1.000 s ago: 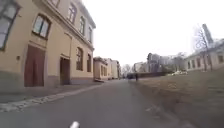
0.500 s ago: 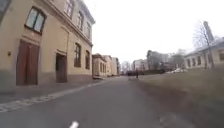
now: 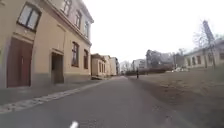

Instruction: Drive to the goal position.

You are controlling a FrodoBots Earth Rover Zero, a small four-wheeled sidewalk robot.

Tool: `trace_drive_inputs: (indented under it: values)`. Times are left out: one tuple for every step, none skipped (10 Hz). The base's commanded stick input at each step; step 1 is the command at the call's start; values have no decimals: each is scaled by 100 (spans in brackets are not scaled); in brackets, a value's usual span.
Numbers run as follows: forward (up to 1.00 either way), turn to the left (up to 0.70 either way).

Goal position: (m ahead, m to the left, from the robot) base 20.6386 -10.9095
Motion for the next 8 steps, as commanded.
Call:
trace_drive_inputs:
  values:
    - [100, 3]
    - [100, 3]
    - [100, 3]
    - [100, 3]
    - [72, 2]
    - [0, 0]
    - [0, 0]
    - [0, 0]
